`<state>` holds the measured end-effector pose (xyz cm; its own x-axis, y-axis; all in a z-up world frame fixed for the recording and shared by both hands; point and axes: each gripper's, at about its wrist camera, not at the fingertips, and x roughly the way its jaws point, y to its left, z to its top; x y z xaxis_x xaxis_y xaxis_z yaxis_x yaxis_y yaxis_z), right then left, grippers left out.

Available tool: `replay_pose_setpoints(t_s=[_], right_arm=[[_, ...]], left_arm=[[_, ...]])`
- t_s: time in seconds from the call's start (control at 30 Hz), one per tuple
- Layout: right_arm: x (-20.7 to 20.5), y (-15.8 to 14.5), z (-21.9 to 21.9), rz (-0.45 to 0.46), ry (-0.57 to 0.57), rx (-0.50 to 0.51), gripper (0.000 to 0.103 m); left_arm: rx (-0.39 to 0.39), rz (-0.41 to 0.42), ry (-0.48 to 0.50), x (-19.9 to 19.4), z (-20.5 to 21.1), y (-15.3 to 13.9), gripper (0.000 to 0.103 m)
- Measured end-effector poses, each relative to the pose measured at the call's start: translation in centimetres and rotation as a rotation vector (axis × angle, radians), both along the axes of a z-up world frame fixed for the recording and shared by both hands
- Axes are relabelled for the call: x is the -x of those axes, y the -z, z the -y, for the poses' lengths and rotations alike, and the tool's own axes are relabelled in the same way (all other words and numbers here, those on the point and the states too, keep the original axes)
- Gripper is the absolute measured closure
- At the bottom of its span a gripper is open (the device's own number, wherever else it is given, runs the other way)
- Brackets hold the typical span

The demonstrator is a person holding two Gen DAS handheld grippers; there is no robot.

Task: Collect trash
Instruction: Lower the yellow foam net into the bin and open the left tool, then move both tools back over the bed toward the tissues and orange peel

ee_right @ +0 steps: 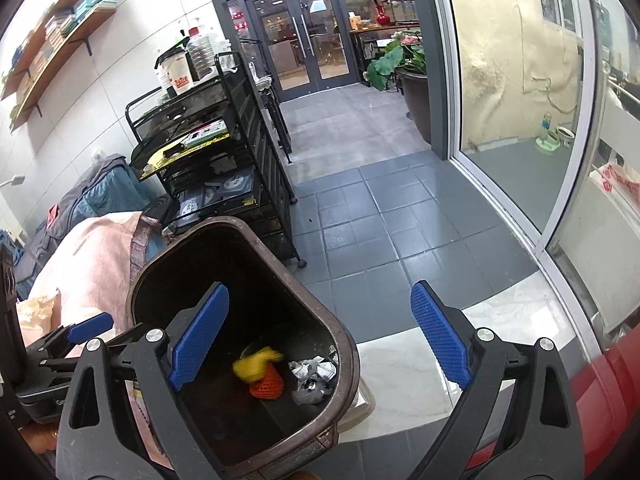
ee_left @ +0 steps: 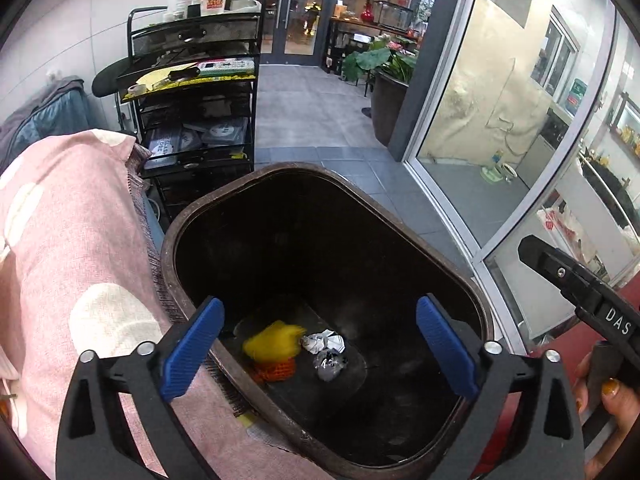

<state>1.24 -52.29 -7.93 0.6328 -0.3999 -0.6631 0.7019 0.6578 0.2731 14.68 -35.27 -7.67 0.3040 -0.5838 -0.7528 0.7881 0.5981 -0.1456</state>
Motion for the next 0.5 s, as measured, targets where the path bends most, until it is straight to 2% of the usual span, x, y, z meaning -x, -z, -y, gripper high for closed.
replay_pose_setpoints(t_s=[0.23, 0.5], right_arm=[[0.0, 0.0, 0.2, 0.008, 0.003, -0.009, 0.011], [-0.6, -1.0, -0.5, 0.036, -0.026, 0.009, 0.011]], left_arm=[[0.055, 0.038, -0.002, 1.1, -1.1, -1.7, 0.006], [0.161, 0.1, -0.038, 3.1, -4.7, -5.0, 0.006]])
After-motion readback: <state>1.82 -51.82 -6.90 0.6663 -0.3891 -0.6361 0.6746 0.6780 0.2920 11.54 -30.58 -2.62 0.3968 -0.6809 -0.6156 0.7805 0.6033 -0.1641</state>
